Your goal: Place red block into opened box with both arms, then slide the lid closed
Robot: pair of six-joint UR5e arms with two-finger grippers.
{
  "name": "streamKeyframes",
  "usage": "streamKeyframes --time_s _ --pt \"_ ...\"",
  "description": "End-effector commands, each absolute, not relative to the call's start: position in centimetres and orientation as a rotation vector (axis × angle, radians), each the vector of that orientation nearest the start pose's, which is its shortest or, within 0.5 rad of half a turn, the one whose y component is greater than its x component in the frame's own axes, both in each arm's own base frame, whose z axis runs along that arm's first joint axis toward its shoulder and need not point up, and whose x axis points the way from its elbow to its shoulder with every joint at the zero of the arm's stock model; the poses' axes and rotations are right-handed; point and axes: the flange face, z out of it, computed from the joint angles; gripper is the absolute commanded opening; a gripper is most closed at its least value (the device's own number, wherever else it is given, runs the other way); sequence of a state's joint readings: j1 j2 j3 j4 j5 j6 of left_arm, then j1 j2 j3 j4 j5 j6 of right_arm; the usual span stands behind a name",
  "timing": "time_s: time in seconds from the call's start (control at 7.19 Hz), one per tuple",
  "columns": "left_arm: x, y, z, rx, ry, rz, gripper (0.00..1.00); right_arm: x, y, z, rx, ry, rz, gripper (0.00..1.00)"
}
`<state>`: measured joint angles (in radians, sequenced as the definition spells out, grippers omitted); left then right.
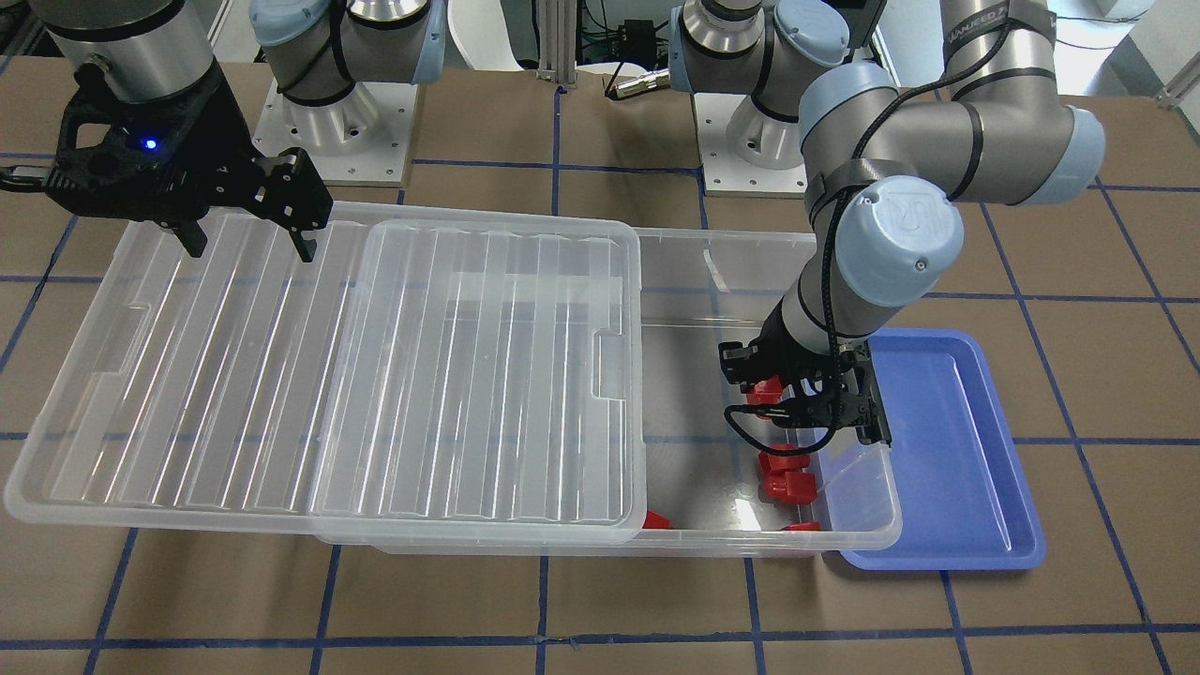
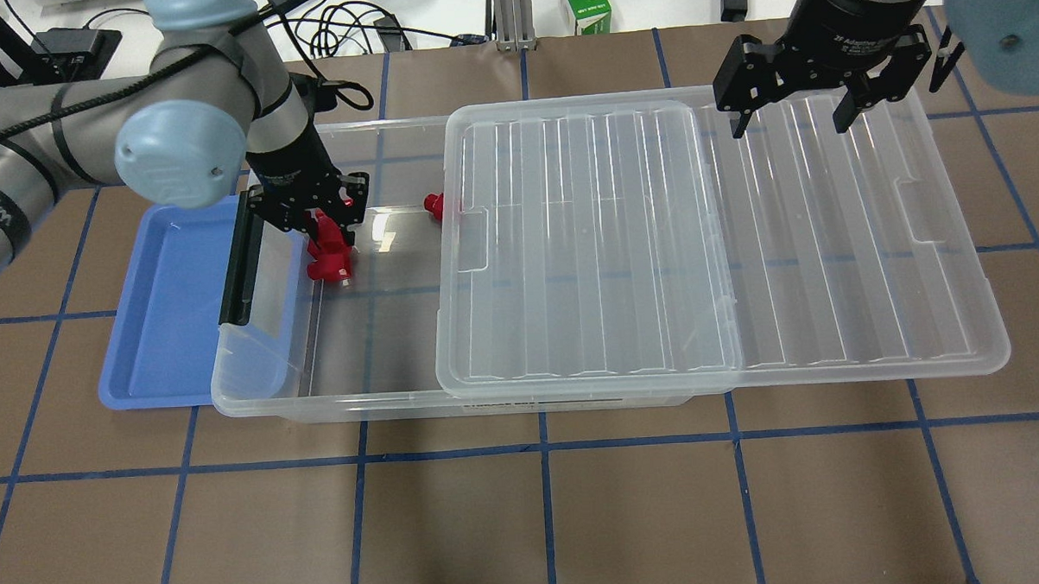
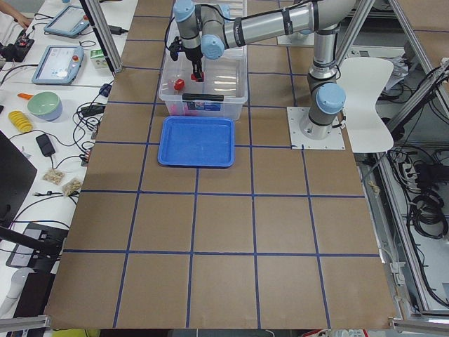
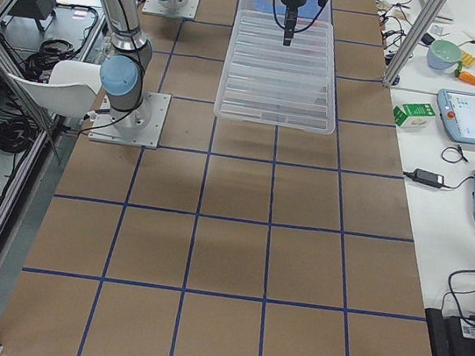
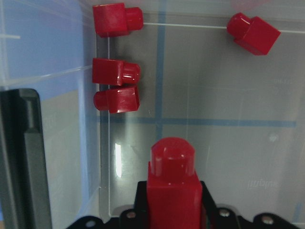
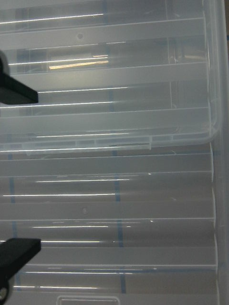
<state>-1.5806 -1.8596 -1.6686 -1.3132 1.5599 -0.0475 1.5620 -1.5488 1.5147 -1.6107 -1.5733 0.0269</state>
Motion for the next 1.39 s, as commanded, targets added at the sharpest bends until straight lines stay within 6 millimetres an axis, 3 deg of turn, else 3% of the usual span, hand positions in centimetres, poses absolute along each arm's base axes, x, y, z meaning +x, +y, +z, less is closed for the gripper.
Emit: streamKeyframes --time_s 0.0,0.56,0.83,0.97,1.11,1.25 --pt "-14.1 -56.6 26.6 -0.038 3.141 0.237 0.00 12.4 -51.0 51.0 0.056 3.174 -0.112 1.00" --pt "-14.2 -58.3 20.7 0.024 3.140 0.283 0.00 12.3 -51.0 50.9 0.060 3.173 -0.110 1.00" --pt "-14.2 -58.5 19.0 0.039 3.138 0.314 0.03 11.7 -51.1 51.0 0.075 3.174 -0.112 1.00" --pt "-14.3 -58.4 18.9 0.044 3.137 0.316 0.41 10.5 -51.3 51.5 0.022 3.172 -0.124 1.00" --pt "-14.5 -58.3 18.9 0.044 3.138 0.319 0.63 6.3 -51.8 52.1 0.010 3.184 -0.136 1.00" --pt "-14.7 -58.2 18.9 0.043 3.139 0.319 0.93 0.9 -51.8 52.4 -0.051 3.193 -0.117 1.00"
